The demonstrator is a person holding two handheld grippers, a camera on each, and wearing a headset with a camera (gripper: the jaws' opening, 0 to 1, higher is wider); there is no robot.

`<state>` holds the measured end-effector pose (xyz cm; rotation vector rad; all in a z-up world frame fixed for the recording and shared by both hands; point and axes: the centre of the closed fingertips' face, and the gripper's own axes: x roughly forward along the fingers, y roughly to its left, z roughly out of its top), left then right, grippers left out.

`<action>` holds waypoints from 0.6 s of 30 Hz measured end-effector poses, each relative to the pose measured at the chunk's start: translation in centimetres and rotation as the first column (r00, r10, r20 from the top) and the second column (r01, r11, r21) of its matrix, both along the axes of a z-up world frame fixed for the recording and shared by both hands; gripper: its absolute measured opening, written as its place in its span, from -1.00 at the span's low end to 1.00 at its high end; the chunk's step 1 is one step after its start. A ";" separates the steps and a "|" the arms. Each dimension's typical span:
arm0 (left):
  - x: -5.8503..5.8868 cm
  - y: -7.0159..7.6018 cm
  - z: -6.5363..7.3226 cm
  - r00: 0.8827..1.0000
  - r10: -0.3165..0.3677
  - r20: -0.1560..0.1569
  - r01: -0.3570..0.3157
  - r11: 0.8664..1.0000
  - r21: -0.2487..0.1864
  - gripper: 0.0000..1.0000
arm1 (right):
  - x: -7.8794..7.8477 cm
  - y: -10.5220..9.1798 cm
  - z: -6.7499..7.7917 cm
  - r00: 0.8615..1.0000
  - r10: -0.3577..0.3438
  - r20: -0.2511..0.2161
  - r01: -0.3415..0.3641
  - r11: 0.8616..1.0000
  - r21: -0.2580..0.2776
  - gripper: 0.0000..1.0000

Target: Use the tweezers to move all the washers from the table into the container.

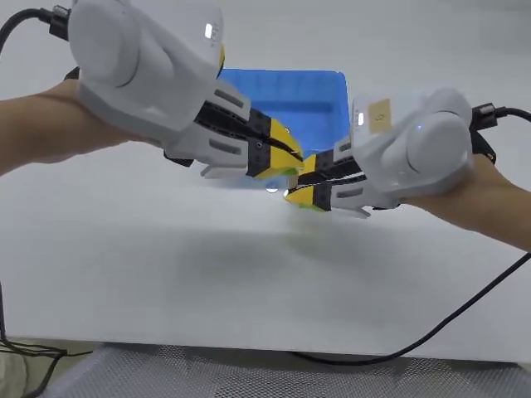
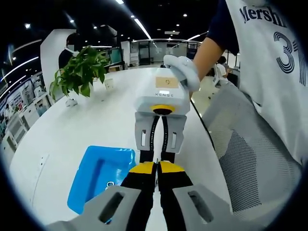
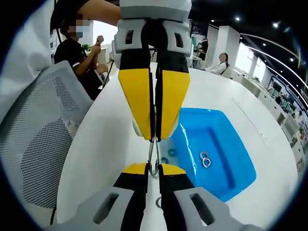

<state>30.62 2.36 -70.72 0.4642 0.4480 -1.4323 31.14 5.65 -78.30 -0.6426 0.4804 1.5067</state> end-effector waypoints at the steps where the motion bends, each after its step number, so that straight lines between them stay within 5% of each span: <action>1: -0.1 0.1 0.1 1.000 0.000 -0.001 0.000 1.000 0.001 -0.90 | 0.0 0.0 0.1 1.000 0.002 -0.001 -0.002 1.000 0.002 -0.81; 18: 0.3 2.3 2.9 1.000 0.012 0.004 -0.012 1.000 -0.008 -0.90 | 0.0 1.7 3.9 0.999 0.043 0.033 -0.045 0.998 0.044 -0.81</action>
